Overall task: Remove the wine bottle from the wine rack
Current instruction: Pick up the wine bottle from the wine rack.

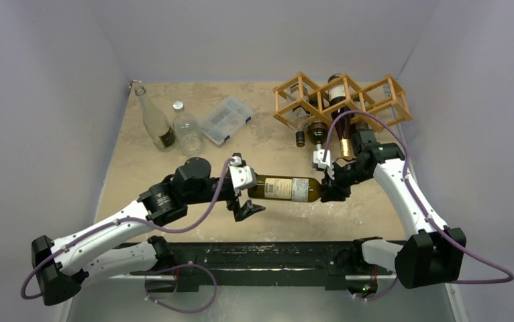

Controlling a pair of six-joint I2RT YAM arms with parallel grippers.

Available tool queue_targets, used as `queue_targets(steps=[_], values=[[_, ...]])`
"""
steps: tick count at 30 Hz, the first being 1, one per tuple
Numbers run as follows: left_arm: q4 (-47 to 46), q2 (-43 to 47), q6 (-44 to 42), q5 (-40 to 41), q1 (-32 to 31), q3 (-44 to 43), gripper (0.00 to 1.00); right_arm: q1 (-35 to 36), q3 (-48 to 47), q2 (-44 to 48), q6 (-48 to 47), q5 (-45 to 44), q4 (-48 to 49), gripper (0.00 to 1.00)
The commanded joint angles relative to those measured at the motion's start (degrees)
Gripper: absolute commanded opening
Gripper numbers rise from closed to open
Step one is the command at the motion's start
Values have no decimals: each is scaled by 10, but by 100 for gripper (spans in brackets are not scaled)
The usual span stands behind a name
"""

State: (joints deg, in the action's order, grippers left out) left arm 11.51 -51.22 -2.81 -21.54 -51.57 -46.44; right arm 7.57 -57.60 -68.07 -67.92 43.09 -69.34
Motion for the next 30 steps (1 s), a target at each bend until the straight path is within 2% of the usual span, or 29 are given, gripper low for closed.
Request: queue_targets(steps=[1,8,19,24,30], values=[[-52,-22,-171,87,-60,8,100,7,-2,-2,10,96,27,0],[-81,-105,-229,149,-122,-21,100,9,11,-9,20,106,45,0],[-106,-239,-288,237,-163,-80,100,9,7,-22,8,116,37,0],[-129,-274,-316,251,-169,-95,100,9,6,-22,8,116,37,0],[-93,-316,-334,238,-171,-133,100,9,6,-22,8,117,37,0]])
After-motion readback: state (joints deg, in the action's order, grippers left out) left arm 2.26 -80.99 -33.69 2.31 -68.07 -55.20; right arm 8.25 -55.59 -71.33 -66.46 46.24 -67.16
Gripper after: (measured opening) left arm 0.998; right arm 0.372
